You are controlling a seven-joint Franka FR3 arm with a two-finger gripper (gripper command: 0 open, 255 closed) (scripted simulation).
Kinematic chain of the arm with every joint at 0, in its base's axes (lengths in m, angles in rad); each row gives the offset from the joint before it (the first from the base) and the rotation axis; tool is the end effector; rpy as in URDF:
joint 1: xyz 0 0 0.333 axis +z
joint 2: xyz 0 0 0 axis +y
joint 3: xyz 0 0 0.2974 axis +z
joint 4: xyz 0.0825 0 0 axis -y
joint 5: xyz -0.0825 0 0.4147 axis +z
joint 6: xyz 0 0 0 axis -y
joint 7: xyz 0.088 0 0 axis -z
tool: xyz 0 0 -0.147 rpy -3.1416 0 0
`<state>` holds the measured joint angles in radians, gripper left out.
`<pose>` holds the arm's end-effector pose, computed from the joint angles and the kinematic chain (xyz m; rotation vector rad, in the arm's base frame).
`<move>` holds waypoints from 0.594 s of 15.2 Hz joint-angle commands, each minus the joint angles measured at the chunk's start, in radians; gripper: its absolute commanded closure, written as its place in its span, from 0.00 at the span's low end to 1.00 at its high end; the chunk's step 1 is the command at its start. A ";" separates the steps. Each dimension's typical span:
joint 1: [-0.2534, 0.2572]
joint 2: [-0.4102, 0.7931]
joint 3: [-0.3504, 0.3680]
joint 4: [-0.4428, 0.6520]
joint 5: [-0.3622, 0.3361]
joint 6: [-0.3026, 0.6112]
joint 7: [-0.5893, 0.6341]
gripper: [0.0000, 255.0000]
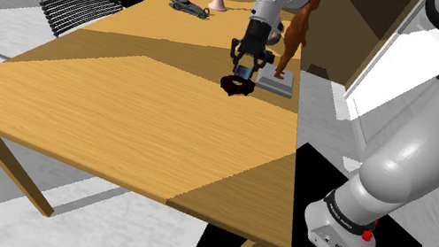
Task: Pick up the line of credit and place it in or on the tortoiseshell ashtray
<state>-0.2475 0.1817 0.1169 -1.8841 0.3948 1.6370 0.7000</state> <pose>0.5653 -0.0206 0.3273 -2.4768 1.2600 0.7425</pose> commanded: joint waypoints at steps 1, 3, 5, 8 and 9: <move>0.002 0.008 0.001 -0.018 0.001 0.026 -0.008 1.00; 0.003 0.022 0.001 -0.035 0.001 0.055 -0.018 1.00; 0.003 0.022 0.001 -0.035 0.001 0.055 -0.018 1.00; 0.003 0.022 0.001 -0.035 0.001 0.055 -0.018 1.00; 0.003 0.022 0.001 -0.035 0.001 0.055 -0.018 1.00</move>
<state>-0.2443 0.2039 0.1180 -1.9195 0.3958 1.6923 0.6820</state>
